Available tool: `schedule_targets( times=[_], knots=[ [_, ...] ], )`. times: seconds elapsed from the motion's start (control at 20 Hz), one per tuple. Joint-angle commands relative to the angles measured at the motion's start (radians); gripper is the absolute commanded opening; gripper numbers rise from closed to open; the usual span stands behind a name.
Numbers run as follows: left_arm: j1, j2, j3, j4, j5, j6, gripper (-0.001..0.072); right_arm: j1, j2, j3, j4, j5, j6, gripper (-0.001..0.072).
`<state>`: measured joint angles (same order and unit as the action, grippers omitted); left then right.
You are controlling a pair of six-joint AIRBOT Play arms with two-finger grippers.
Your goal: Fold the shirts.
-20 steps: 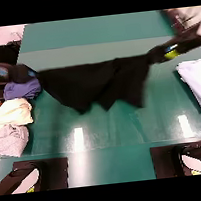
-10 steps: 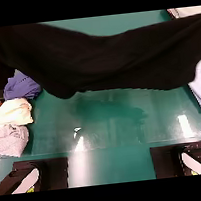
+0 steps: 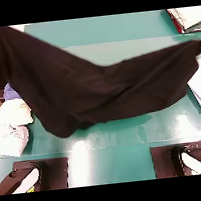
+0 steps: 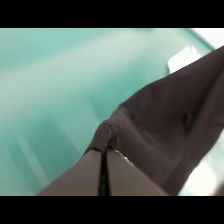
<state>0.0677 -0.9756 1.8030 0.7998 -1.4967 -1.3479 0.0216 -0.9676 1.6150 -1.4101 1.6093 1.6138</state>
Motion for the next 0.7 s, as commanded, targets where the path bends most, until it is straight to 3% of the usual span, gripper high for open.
schedule_targets(
  times=[0.0, 0.15, 0.3, 0.35, 0.4, 0.45, 0.55, 0.6, 0.65],
  knots=[
    [0.0, -0.048, -0.298, -0.004, 0.032, 0.047, 0.0029, -0.001, -0.134, -0.159, 0.031, -0.001, -0.024, 0.0024],
    [0.0, -0.144, -0.523, -0.003, 0.15, 0.092, 0.0029, -0.001, -0.256, -0.28, 0.031, -0.135, -0.039, 0.0024],
    [0.0, -0.291, -0.6, -0.002, 0.232, 0.1, 0.0031, -0.001, -0.373, -0.33, 0.031, -0.233, -0.039, 0.0025],
    [0.0, -0.333, -0.599, -0.004, 0.247, 0.1, 0.0109, -0.001, -0.402, -0.331, 0.031, -0.25, -0.039, 0.0024],
    [0.0, -0.366, -0.597, -0.005, 0.27, 0.099, 0.0416, -0.001, -0.428, -0.325, 0.031, -0.26, -0.039, 0.0025],
    [0.0, -0.385, -0.591, -0.004, 0.294, 0.099, 0.0607, -0.001, -0.448, -0.314, 0.029, -0.268, -0.04, 0.0025],
    [0.019, -0.397, -0.571, -0.003, 0.313, 0.1, 0.0611, -0.001, -0.474, -0.266, 0.029, -0.266, -0.068, 0.005],
    [0.043, -0.397, -0.552, -0.002, 0.302, 0.103, 0.0611, -0.004, -0.48, -0.231, 0.028, -0.256, -0.097, 0.0257],
    [0.075, -0.397, -0.531, -0.002, 0.279, 0.117, 0.0611, -0.015, -0.479, -0.198, 0.03, -0.242, -0.105, 0.0398]
  ],
)
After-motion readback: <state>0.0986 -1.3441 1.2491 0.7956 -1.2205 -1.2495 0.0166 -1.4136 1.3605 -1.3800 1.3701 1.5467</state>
